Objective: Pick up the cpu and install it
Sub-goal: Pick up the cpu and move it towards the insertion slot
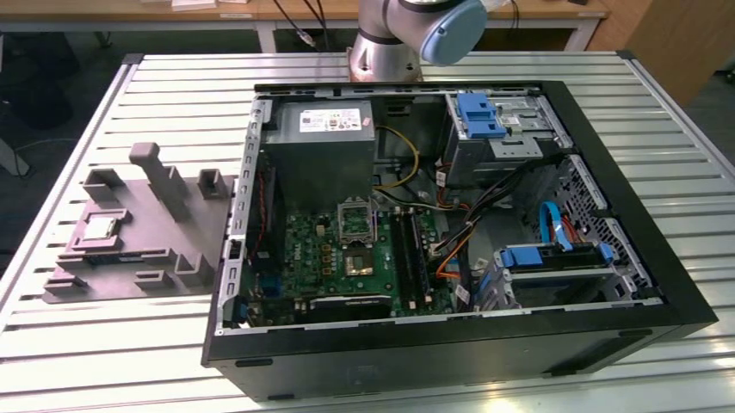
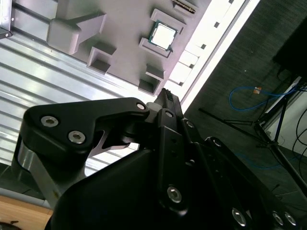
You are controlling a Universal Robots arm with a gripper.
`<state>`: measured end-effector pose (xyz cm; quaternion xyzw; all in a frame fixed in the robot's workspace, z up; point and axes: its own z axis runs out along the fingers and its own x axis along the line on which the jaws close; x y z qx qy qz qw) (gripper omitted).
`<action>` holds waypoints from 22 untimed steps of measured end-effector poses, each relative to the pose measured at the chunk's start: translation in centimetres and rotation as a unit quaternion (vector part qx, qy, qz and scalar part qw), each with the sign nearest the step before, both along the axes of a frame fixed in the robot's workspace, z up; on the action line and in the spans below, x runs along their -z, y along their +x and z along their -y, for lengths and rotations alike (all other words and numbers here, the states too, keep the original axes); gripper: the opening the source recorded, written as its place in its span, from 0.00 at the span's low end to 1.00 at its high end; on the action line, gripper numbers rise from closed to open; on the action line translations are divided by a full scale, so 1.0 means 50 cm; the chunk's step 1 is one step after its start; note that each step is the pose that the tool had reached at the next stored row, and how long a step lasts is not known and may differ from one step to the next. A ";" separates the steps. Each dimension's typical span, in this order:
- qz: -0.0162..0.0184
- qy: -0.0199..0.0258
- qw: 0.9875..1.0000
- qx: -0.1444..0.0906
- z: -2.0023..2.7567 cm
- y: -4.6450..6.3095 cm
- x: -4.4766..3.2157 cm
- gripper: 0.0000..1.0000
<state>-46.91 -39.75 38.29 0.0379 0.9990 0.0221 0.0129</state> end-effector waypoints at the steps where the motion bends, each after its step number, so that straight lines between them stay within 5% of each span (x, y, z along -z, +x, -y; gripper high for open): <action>1: 0.000 0.000 1.000 0.000 0.0000 0.000 0.000 0.11; 8: 0.000 0.000 1.000 0.000 0.0000 0.000 0.000 0.11; 18: 0.000 0.000 1.000 0.000 0.0000 0.000 0.000 0.53; 22: 0.000 0.000 1.000 0.000 0.0000 -0.001 0.000 0.53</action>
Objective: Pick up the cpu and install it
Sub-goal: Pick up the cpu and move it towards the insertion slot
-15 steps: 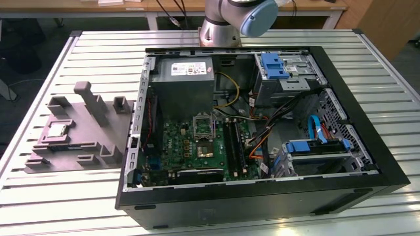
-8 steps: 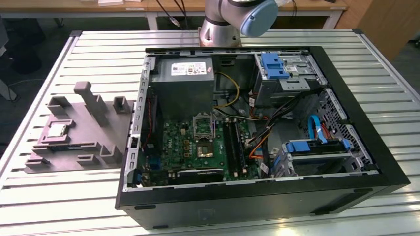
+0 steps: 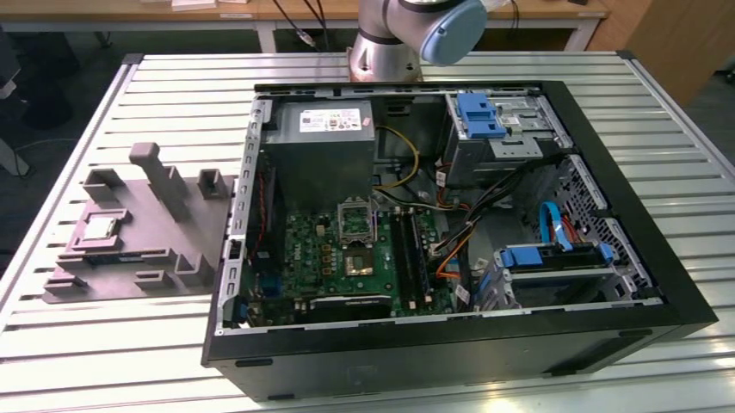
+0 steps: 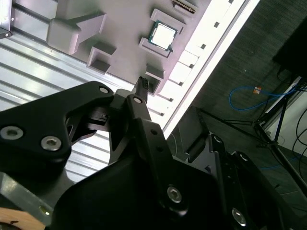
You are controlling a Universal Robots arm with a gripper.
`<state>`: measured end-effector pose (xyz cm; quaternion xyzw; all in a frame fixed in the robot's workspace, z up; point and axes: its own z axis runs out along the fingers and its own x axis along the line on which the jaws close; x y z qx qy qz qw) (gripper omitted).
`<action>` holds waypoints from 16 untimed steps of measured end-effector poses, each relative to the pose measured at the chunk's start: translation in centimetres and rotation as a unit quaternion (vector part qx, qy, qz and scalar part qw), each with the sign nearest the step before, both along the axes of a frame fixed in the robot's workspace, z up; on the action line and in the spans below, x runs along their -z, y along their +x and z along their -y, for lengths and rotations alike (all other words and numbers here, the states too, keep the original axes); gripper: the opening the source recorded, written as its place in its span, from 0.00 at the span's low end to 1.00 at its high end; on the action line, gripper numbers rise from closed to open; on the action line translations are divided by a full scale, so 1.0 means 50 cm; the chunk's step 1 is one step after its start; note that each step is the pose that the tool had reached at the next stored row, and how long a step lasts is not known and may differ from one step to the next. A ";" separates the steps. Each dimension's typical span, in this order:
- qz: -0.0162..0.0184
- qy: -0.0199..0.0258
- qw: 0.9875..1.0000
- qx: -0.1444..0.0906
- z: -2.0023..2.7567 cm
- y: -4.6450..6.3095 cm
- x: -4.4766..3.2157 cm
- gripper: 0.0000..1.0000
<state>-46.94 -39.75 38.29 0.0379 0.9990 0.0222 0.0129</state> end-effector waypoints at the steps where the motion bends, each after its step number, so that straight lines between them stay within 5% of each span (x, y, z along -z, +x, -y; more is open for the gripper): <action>1: 0.000 0.000 1.000 0.000 0.0000 0.000 0.000 0.53; 14: 0.000 0.000 1.000 0.000 0.0000 0.000 0.001 0.53; 16: 0.000 -0.004 1.000 0.000 0.0000 0.000 0.001 0.53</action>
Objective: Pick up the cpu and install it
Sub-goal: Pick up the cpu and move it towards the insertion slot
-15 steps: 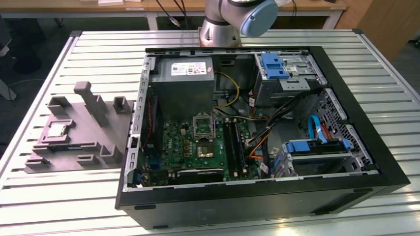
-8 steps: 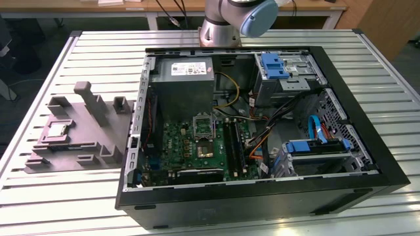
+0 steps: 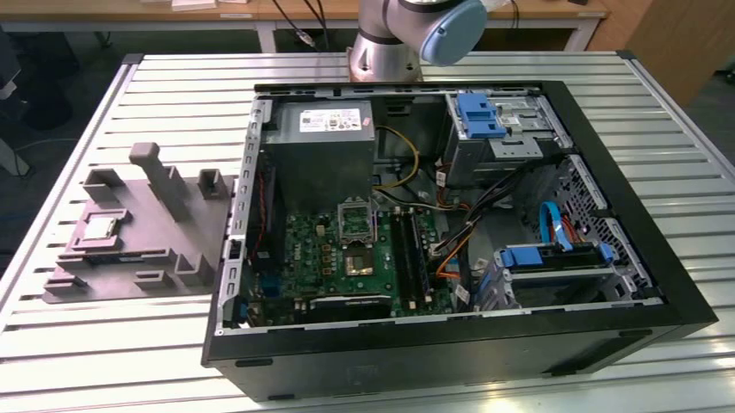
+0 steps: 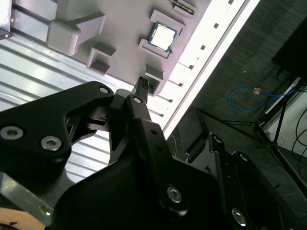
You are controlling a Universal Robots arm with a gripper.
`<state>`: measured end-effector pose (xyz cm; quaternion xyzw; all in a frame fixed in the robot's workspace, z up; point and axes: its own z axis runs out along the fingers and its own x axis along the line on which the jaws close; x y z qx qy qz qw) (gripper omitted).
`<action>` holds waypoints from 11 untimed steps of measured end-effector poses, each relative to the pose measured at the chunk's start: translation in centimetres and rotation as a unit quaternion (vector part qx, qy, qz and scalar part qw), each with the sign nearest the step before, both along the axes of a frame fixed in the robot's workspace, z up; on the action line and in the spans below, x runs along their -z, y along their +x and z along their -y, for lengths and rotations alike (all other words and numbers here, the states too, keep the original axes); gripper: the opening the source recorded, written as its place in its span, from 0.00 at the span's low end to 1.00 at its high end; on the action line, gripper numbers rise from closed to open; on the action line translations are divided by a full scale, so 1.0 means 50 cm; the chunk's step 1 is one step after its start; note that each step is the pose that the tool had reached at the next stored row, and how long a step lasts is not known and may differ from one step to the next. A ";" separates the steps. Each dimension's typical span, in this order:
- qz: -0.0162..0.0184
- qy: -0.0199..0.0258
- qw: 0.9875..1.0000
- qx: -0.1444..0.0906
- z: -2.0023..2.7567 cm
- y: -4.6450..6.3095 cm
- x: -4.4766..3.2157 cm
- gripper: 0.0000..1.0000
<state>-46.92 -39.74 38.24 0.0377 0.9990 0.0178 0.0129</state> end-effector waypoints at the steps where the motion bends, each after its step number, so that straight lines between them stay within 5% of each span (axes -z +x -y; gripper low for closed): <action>1: 0.000 -0.002 1.000 0.000 0.0000 0.000 0.001 0.53; 3: -0.001 -0.006 1.000 -0.002 0.0001 0.000 0.004 0.53; 11: -0.001 -0.005 1.000 -0.007 0.0001 0.000 0.008 0.53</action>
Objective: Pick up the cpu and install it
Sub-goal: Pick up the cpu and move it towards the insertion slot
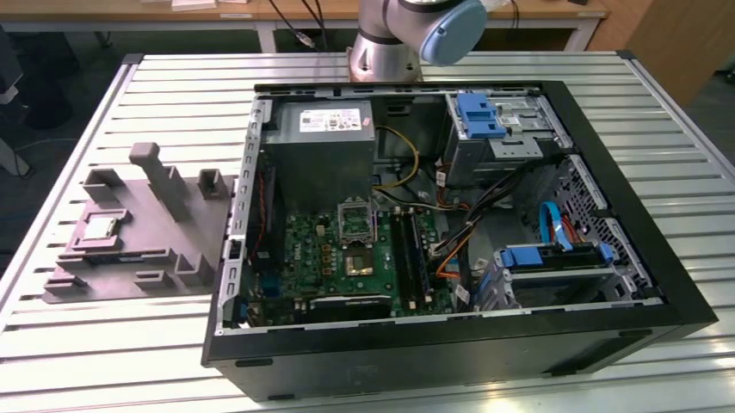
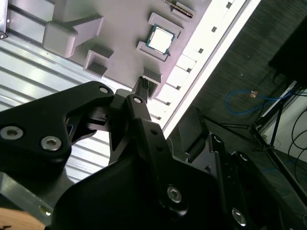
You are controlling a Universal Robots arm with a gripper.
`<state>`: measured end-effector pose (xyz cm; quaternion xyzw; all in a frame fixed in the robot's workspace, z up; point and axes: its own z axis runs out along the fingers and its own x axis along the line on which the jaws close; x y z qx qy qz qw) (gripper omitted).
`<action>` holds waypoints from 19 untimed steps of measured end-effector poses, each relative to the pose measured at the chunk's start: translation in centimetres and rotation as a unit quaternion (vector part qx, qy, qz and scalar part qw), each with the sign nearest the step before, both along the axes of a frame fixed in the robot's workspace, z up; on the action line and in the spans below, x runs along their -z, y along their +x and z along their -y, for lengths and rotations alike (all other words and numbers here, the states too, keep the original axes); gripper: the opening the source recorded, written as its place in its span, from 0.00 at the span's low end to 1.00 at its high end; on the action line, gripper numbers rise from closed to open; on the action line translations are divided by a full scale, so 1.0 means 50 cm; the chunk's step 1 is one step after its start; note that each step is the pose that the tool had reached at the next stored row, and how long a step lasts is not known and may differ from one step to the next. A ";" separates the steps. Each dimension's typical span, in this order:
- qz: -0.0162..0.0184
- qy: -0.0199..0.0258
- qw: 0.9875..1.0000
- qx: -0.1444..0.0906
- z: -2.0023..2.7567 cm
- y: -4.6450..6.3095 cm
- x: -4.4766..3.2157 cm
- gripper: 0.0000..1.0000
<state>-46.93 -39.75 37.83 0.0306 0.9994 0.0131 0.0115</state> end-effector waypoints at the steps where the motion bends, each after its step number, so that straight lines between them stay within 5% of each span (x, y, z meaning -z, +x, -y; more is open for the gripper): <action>1: 0.000 0.000 1.000 0.000 0.0000 0.000 0.000 0.53; 12: 0.000 0.000 1.000 0.000 0.0000 0.000 0.001 0.54; 16: 0.000 0.000 1.000 -0.005 0.0001 0.000 0.005 0.72; 19: 0.000 0.000 1.000 -0.018 0.0000 0.000 0.015 0.72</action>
